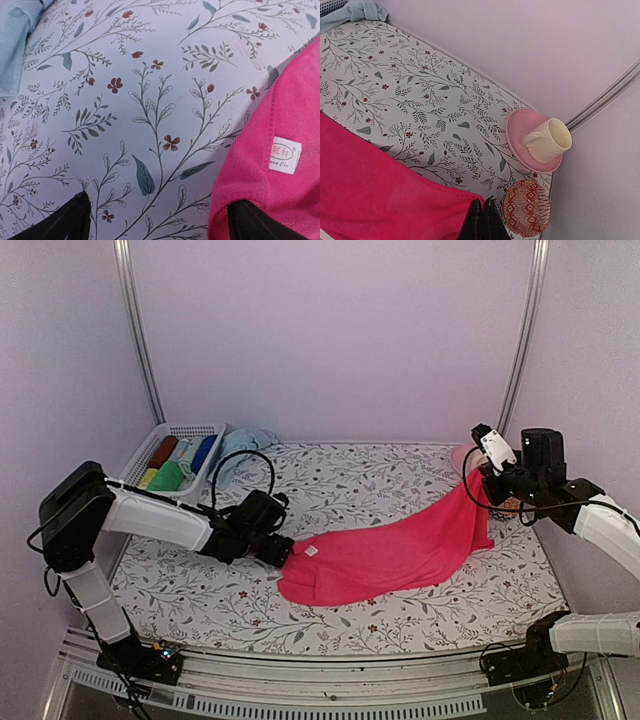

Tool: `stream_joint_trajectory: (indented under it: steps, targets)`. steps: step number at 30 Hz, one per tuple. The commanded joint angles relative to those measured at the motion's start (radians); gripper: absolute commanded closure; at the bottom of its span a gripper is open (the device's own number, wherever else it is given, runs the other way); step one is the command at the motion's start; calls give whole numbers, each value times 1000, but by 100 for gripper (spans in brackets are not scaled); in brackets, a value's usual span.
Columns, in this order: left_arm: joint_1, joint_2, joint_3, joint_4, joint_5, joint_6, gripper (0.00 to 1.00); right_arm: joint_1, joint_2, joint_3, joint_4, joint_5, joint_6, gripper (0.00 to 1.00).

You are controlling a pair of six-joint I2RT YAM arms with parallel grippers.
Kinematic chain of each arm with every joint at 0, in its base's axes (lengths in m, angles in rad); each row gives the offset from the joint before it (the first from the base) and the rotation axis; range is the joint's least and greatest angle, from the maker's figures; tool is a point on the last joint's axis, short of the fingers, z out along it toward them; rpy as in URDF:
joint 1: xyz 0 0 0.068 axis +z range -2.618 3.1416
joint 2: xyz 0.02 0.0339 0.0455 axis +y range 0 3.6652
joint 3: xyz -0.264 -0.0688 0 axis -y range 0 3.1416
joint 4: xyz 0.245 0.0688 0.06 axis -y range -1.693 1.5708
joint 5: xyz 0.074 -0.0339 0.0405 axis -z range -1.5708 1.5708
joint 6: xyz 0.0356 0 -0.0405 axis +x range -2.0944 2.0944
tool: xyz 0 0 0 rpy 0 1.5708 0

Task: Roll the towels
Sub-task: Flatten out the towel at the center of the board.

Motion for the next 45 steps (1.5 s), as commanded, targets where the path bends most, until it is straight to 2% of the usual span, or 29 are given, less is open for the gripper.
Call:
stream_joint_trajectory:
  steps: [1,4,7,13,18,23,33,38,45]
  targets:
    - [17,-31,-25,25,-23,-37,3,4,2,-3,-3,-8,13,98]
    - [16,-46,-59,87,-7,1,3,6,2,-2,-3,-8,14,98]
    - [17,-71,-108,190,81,69,3,5,3,-3,-4,-8,13,98]
    - [14,-41,-103,238,141,197,3,10,6,-1,-4,-6,13,98]
    - [-12,-2,-61,211,68,320,3,8,4,-1,-6,-8,13,98]
    - [-49,23,-47,226,64,452,3,9,4,-1,-6,-8,13,98]
    - [-135,68,37,122,16,617,7,11,1,1,-9,-14,14,98]
    - [-150,136,86,60,-28,675,10,10,-1,2,-12,-22,16,98]
    - [-146,138,124,41,-91,676,10,10,0,3,-13,-22,16,98]
